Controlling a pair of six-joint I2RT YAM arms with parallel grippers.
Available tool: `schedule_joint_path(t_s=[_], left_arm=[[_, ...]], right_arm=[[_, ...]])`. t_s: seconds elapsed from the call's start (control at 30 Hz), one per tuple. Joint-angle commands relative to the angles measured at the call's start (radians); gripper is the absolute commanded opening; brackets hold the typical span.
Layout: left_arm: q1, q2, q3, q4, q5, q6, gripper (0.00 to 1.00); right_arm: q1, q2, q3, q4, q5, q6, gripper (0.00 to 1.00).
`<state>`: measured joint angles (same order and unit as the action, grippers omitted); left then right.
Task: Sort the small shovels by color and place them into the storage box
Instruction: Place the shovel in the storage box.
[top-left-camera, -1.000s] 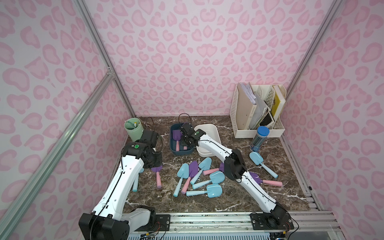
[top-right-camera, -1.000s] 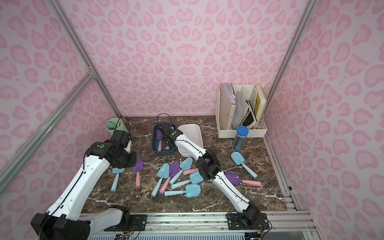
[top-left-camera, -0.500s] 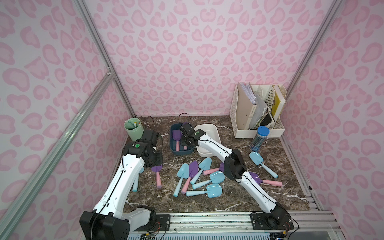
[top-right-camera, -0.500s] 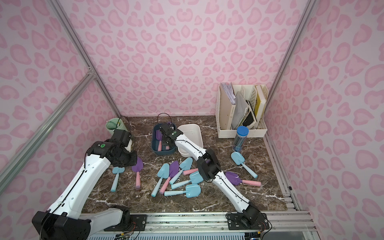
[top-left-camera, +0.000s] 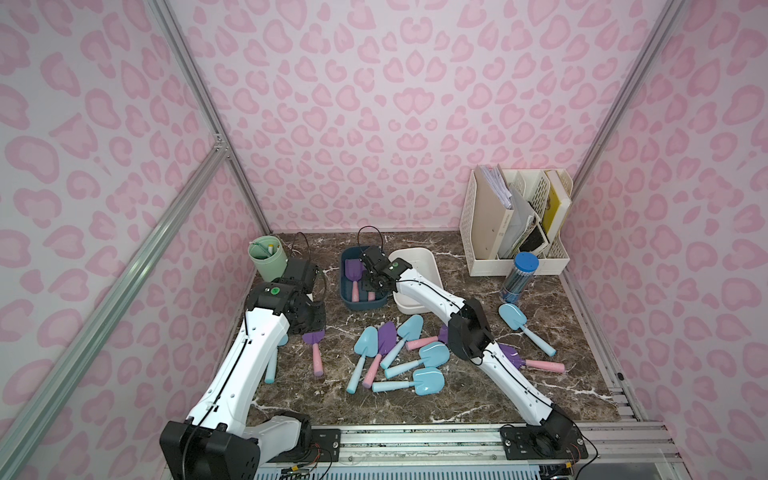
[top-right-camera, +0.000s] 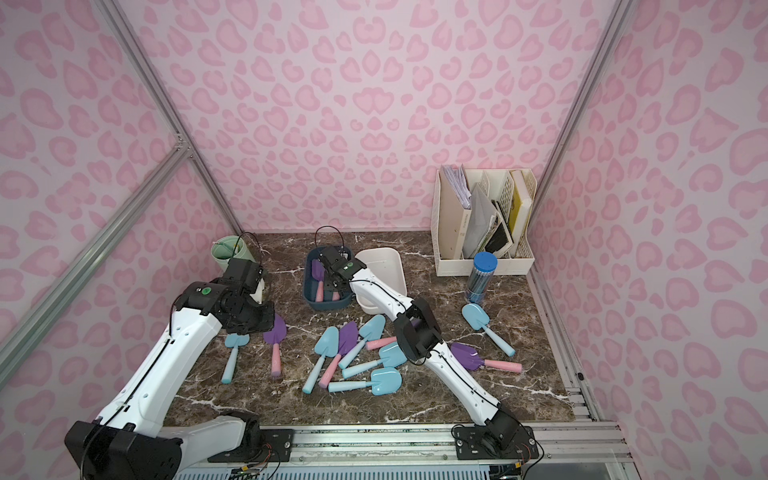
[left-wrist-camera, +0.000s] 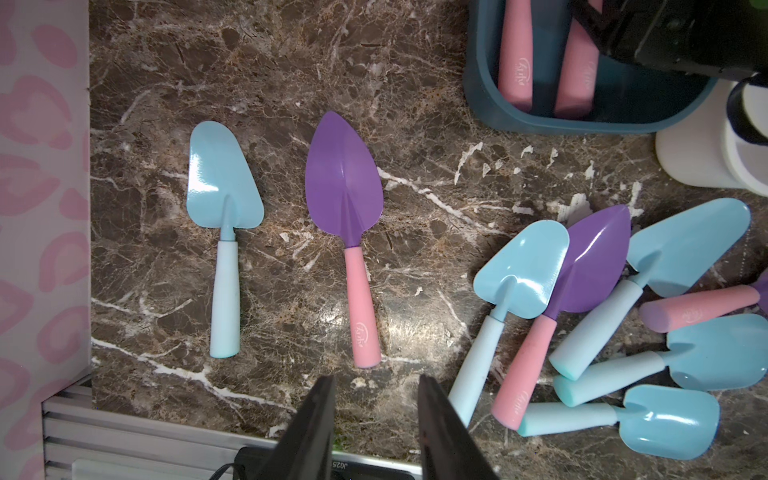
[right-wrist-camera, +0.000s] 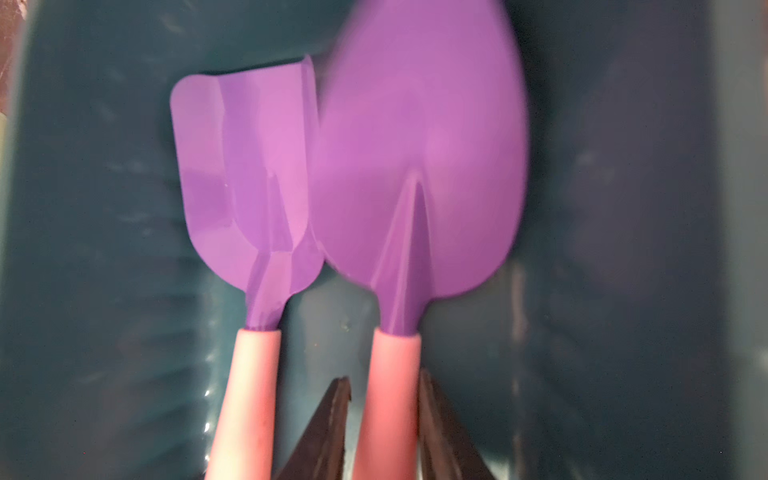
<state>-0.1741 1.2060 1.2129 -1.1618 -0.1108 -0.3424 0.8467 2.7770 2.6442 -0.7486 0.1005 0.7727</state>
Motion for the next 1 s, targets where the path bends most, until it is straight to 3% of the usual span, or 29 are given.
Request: schedule_joint_path(t_s=[0.0,0.43,0.97], left_arm=[[0.001,-0.002,0.005,-0.007,0.0,-0.002,0.39],[0.001,-0.014,0.016,-0.021,-0.004,-0.004,0.42],[0.002,-0.012,0.064,-0.101,-0.017,-0.038,0.46]], right_arm=[[0.005,0.028,-0.008,-0.026,-0.061,0.022,0.34],[0.013,-0.039,-0.009,-0.014,-0.026,0.01,0.39],[0.046,-0.306,-0.04,-0.082,0.072,-0.069,0.47]])
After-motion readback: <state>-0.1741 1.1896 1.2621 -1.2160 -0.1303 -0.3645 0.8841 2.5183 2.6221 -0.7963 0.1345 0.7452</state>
